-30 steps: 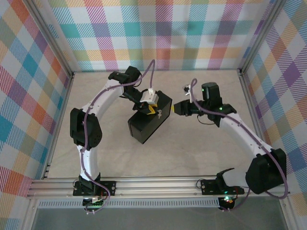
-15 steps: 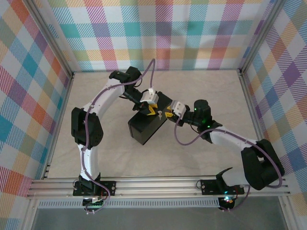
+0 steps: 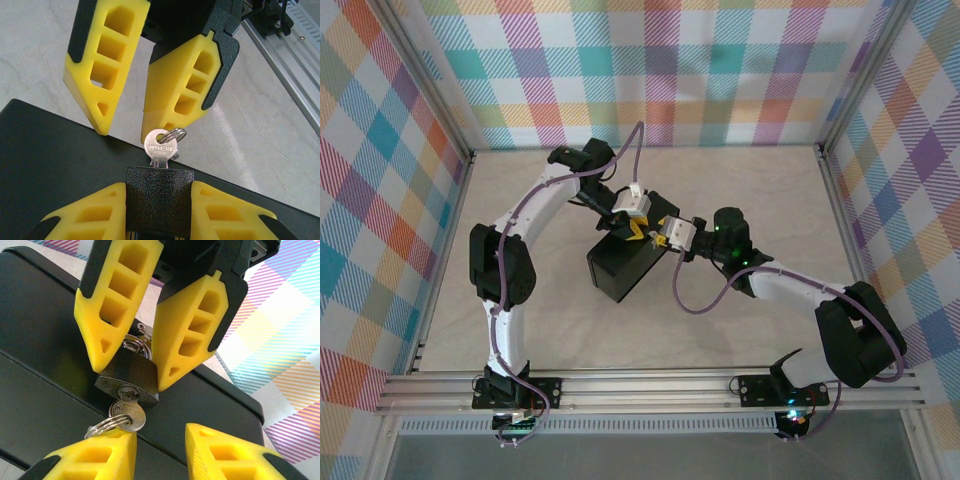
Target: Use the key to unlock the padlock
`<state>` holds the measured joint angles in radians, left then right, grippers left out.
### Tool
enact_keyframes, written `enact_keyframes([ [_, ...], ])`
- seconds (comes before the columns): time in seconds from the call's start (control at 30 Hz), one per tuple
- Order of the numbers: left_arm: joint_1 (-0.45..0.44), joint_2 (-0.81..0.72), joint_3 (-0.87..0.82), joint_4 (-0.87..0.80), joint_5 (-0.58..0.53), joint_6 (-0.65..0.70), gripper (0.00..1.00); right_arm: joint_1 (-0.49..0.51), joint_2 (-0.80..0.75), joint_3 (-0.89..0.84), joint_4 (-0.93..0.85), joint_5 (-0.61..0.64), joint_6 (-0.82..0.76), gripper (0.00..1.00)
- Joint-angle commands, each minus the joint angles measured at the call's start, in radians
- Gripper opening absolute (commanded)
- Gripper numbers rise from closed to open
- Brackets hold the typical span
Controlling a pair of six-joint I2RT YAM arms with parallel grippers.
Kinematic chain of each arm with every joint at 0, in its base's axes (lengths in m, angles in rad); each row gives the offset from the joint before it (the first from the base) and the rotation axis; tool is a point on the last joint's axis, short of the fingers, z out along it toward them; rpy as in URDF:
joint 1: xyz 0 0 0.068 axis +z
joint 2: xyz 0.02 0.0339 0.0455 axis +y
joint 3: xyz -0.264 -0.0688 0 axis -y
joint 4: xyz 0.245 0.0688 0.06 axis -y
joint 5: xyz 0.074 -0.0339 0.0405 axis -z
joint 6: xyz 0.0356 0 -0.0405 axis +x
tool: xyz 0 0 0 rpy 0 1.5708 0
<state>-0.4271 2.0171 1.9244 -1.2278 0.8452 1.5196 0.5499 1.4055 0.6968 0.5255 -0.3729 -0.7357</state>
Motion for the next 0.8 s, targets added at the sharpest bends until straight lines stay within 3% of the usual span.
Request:
enact_keyframes([
  [0.0,-0.011,0.025,0.001,-0.070,0.008,0.017,0.20,0.026,-0.008,0.038,-0.013,-0.027,-0.044,0.32],
  [0.23,-0.012,0.023,-0.001,-0.065,0.006,0.016,0.20,0.050,-0.023,0.027,-0.029,-0.008,-0.053,0.31],
  [0.6,-0.010,0.024,-0.004,-0.066,0.012,0.013,0.19,0.053,-0.040,0.027,-0.053,0.010,-0.051,0.19],
  [0.77,-0.013,0.025,-0.006,-0.051,0.007,-0.001,0.19,0.053,-0.071,0.063,-0.145,-0.020,0.022,0.06],
])
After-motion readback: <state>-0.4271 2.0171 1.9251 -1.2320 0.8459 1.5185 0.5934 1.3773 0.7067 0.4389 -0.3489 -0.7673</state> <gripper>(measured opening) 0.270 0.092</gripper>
